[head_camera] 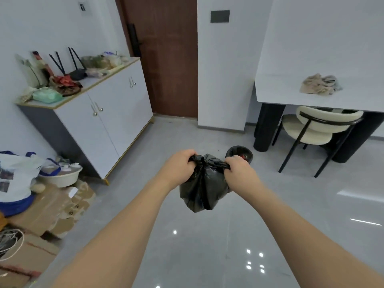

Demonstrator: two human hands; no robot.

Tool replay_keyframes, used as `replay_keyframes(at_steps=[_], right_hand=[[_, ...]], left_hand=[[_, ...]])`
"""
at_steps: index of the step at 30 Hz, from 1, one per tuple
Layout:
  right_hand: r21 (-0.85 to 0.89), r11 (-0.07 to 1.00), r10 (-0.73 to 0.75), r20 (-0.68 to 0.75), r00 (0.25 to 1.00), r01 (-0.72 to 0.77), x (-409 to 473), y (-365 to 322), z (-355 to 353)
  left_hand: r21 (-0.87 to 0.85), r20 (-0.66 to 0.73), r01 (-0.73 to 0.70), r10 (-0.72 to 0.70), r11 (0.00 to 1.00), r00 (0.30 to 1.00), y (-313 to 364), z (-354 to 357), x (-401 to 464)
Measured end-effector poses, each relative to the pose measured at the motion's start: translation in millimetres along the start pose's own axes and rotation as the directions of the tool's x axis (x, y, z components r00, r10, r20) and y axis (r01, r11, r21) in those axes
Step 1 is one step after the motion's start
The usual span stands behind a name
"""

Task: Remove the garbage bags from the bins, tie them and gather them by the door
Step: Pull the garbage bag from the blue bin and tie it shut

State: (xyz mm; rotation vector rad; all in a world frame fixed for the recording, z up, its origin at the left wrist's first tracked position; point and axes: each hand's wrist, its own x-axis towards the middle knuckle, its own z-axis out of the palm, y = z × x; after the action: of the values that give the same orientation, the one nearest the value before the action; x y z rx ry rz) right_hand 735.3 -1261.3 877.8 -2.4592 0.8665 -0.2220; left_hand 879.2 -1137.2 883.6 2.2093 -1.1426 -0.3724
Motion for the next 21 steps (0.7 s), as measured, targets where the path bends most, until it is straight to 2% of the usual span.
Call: replay_keyframes(at_steps=[6,11,18,21], right_hand=[[0.095,0.995,0.014,-0.011,1.0,-0.012,184.0,20.2,1.8],[0.164,0.985,0.043,0.075,0.996,-0.054,333.2,31.1,-12.1],[0.195,0.979,0.042,0.056,0.998,-0.052,537.1,30.6,-9.7],[0.207,0.977,0.058,0.004,0.998,-0.058,629.1,34.2,0.4]], left_hand=[[-0.052,-0.048,0.042,-0.045,0.998,0.998,-41.3,0.1,181.3],[-0.036,-0.015,0.119,-0.119,0.992,0.993,-64.3,-17.2,318.3],[-0.076,-0.004,0.151,-0.151,0.986,0.988,-108.3,-47.0,508.4],[-0.064,-0.003,0.104,-0.105,0.992,0.994,-137.6,-53.4,599.1]])
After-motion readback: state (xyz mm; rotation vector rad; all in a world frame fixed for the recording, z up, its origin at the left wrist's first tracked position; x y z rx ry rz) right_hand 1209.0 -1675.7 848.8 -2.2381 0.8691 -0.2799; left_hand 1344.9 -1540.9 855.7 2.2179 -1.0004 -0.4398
